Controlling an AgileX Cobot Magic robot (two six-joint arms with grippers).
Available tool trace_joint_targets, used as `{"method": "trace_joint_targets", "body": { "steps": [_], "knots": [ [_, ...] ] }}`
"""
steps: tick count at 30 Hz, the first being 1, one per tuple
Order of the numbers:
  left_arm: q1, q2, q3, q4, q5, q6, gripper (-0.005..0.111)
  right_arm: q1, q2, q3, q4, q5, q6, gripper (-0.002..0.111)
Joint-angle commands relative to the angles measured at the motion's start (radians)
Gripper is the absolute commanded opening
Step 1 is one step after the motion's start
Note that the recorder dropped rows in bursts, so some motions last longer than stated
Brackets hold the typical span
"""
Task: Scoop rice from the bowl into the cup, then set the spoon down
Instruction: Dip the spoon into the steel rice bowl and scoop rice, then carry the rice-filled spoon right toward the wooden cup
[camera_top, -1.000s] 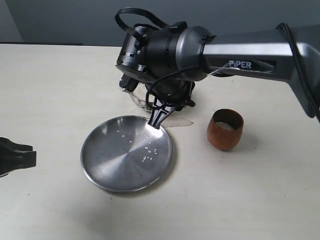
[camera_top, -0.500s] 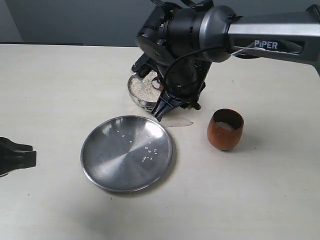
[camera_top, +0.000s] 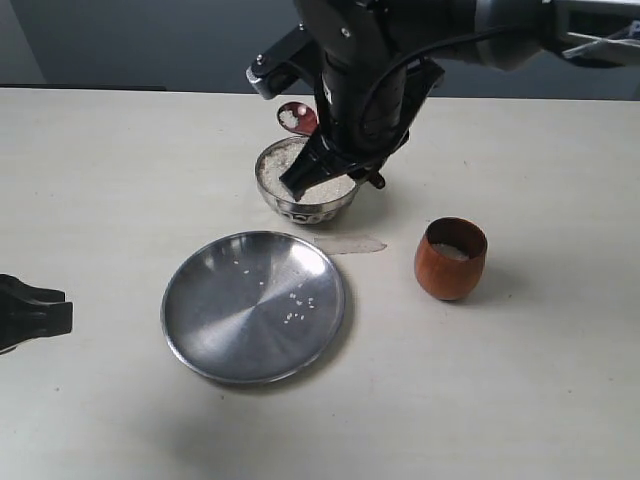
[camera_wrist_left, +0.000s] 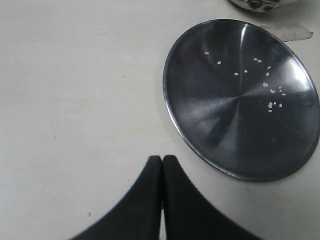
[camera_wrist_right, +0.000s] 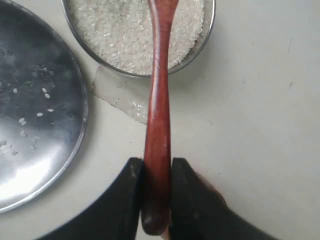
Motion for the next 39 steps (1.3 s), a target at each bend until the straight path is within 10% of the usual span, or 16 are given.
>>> {"method": "trace_joint_targets", "body": {
  "steps": [1, 39],
  "knots": [
    [-0.002, 0.0, -0.006, 0.01, -0.005, 0.002, 0.0, -0.005, -0.045, -0.003, 0.014, 0.017, 0.002, -0.001],
    [-0.002, 0.0, -0.006, 0.02, -0.004, 0.002, 0.0, -0.137, -0.572, 0.658, -0.034, -0.088, -0.004, -0.001]
  ]
}}
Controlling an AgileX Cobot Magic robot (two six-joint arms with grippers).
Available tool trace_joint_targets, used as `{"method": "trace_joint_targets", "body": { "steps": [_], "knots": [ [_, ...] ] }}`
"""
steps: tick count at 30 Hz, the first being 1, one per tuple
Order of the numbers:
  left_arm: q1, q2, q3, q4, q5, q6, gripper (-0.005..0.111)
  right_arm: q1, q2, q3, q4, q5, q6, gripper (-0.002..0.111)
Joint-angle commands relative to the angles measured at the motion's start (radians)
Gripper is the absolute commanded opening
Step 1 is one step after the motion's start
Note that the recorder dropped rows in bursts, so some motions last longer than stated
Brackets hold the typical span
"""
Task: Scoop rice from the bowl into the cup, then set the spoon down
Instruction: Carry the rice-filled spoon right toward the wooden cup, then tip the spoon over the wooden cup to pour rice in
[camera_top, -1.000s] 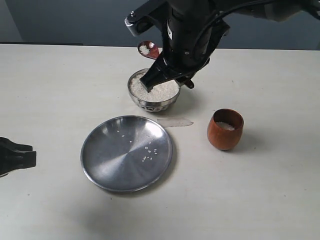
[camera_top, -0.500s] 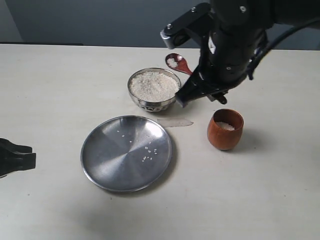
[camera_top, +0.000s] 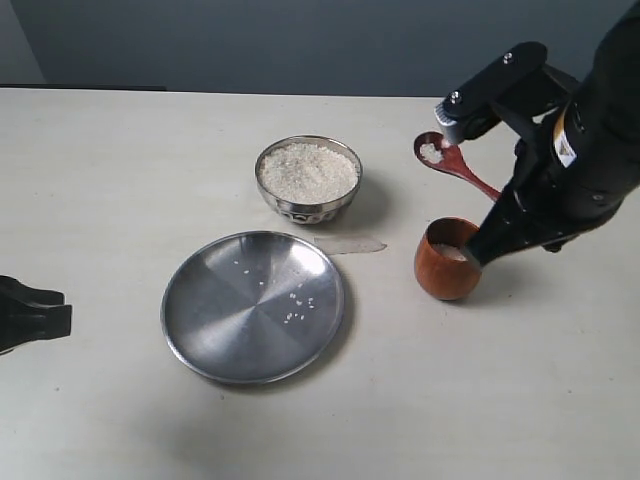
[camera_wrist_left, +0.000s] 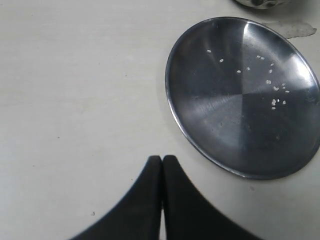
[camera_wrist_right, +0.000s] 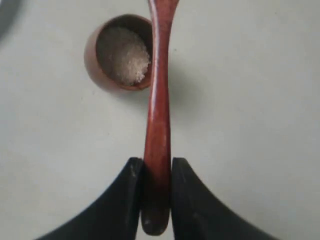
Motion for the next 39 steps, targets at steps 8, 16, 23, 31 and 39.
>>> {"method": "trace_joint_targets", "body": {
  "steps": [8, 16, 23, 31, 39],
  "knots": [
    [-0.002, 0.0, -0.006, 0.003, -0.003, 0.002, 0.0, -0.006, -0.055, 0.156, -0.108, -0.006, 0.017, -0.001],
    [-0.002, 0.0, -0.006, 0.003, -0.005, 0.002, 0.0, -0.006, -0.055, 0.171, -0.156, -0.003, 0.029, -0.001],
    [-0.002, 0.0, -0.006, 0.003, -0.005, 0.002, 0.0, -0.003, -0.055, 0.172, -0.213, 0.02, 0.011, -0.001],
    [-0.002, 0.0, -0.006, 0.003, -0.005, 0.002, 0.0, -0.003, -0.035, 0.174, -0.257, 0.061, -0.013, -0.001],
    [-0.002, 0.0, -0.006, 0.003, -0.008, 0.002, 0.0, -0.003, -0.005, 0.174, -0.251, 0.066, -0.03, -0.001]
  ]
}}
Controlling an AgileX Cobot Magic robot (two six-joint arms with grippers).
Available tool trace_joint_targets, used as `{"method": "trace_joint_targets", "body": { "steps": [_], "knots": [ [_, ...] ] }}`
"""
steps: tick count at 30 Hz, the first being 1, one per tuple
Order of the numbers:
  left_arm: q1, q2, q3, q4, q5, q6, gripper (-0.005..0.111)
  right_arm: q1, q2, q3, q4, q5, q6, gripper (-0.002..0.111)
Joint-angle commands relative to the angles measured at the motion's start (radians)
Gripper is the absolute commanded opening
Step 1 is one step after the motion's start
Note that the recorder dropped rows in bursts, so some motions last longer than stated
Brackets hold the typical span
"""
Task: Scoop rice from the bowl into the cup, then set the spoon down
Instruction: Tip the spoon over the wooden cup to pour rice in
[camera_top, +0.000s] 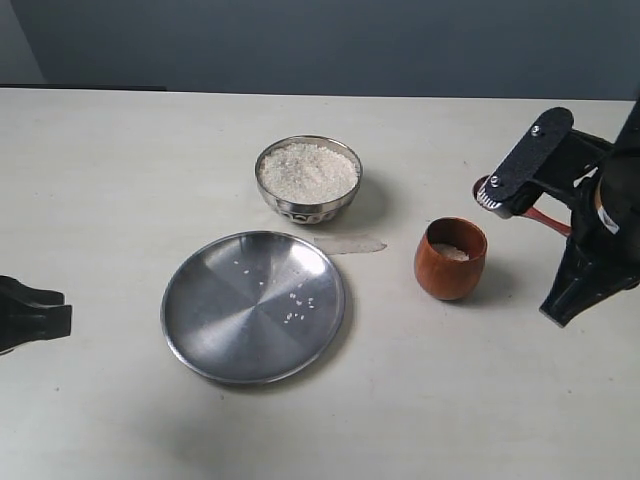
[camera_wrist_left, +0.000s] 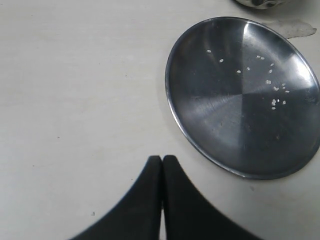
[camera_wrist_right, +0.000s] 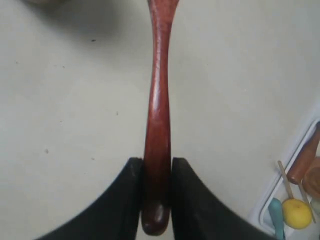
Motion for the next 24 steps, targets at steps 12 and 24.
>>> {"method": "trace_joint_targets", "body": {
  "steps": [12, 24],
  "knots": [
    [-0.002, 0.0, -0.006, 0.003, -0.012, 0.002, 0.0, 0.085, 0.08, 0.006, -0.048, 0.041, -0.014, -0.001],
    [-0.002, 0.0, -0.006, -0.001, -0.012, 0.002, 0.0, 0.116, 0.116, 0.006, -0.158, 0.124, -0.005, -0.001]
  ]
}}
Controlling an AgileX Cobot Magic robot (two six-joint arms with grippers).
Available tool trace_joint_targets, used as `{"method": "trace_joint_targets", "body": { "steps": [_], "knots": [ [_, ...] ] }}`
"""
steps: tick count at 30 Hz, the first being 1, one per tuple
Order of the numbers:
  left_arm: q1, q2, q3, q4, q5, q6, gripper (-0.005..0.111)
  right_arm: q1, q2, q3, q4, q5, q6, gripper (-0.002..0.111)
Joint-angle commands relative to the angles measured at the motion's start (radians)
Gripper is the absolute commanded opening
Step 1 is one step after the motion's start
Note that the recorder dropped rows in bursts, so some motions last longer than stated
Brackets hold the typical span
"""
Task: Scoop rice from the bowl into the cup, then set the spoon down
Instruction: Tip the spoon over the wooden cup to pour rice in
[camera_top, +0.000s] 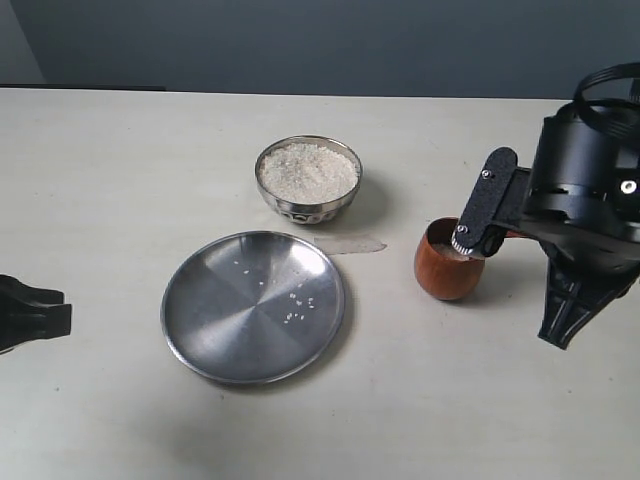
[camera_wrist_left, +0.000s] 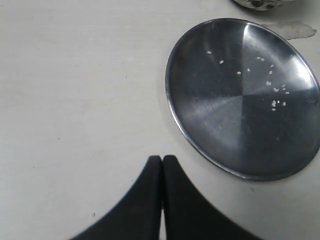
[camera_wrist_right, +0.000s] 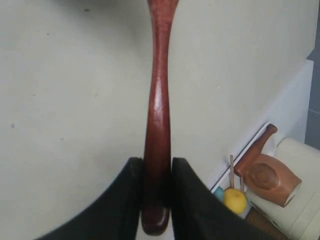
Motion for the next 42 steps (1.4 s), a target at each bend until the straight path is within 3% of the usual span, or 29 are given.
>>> {"method": "trace_joint_targets", "body": {
  "steps": [1, 42],
  "knots": [
    [-0.002, 0.0, -0.006, -0.001, -0.01, 0.002, 0.0, 0.001, -0.002, 0.006, -0.035, 0.016, 0.004, -0.001],
    [-0.002, 0.0, -0.006, -0.005, -0.018, 0.0, 0.0, 0.001, -0.033, 0.006, -0.006, 0.016, -0.067, -0.001]
  ]
}}
